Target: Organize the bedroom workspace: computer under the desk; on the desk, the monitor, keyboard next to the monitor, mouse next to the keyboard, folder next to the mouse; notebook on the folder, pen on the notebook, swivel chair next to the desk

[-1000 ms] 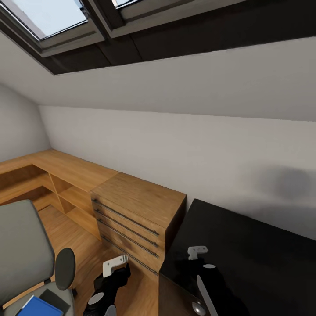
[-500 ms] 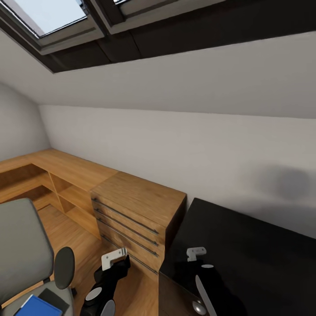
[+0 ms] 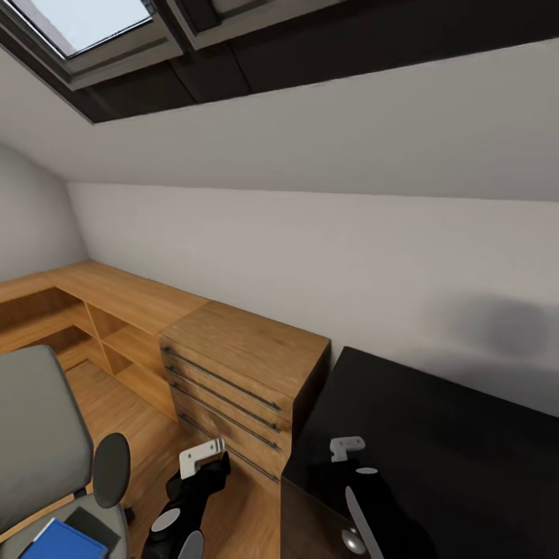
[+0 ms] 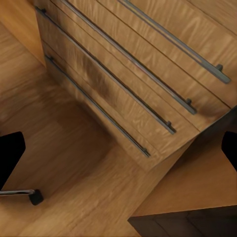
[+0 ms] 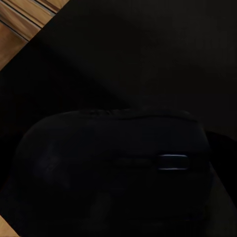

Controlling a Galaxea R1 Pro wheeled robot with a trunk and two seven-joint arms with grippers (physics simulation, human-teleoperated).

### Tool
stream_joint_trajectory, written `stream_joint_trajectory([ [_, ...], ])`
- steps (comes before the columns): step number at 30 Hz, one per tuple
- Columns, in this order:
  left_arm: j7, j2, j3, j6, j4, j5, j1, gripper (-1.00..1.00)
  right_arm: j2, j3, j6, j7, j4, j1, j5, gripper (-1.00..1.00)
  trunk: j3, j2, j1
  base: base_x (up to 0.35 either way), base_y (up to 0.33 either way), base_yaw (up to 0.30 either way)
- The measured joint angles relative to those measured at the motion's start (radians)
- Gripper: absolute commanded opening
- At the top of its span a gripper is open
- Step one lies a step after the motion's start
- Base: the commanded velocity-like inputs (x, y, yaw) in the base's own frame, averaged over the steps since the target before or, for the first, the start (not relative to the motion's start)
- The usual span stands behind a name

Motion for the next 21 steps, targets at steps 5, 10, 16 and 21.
stream_joint_trajectory([
  [5,0.000,0.000,0.000,0.000,0.000,0.001,0.000,1.00,-0.001,0.000,-0.001,0.000,-0.003,0.000,-0.001,-1.00,-0.006,-0.014,0.008,0.000,0.000,0.000],
  [10,0.000,0.000,0.001,0.001,0.005,0.002,0.000,1.00,-0.001,-0.002,-0.001,-0.001,-0.006,0.000,-0.001,-1.00,-0.006,-0.014,0.008,0.000,0.000,0.000],
  [16,0.000,0.000,0.002,0.002,0.009,0.003,0.000,1.00,0.000,-0.001,-0.001,-0.004,-0.006,0.000,-0.001,-1.00,-0.006,-0.014,0.008,0.000,0.000,0.083],
  [21,0.000,0.000,0.002,0.002,0.014,0.003,0.000,1.00,0.000,0.000,-0.001,-0.005,-0.006,0.000,-0.001,-1.00,-0.006,-0.014,0.008,0.000,0.000,0.188],
])
